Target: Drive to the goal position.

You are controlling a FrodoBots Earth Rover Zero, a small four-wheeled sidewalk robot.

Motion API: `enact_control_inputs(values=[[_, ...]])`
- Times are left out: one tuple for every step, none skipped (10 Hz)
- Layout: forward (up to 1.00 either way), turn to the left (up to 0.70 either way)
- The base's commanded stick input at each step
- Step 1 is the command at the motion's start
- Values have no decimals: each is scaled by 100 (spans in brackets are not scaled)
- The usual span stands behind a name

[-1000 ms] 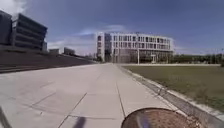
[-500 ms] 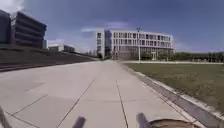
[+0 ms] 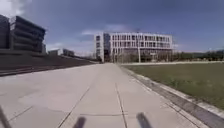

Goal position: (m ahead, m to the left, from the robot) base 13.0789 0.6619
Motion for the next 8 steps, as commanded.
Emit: enact_control_inputs(values=[[70,0],[70,0],[70,0],[70,0],[70,0],[70,0],[70,0],[70,0]])
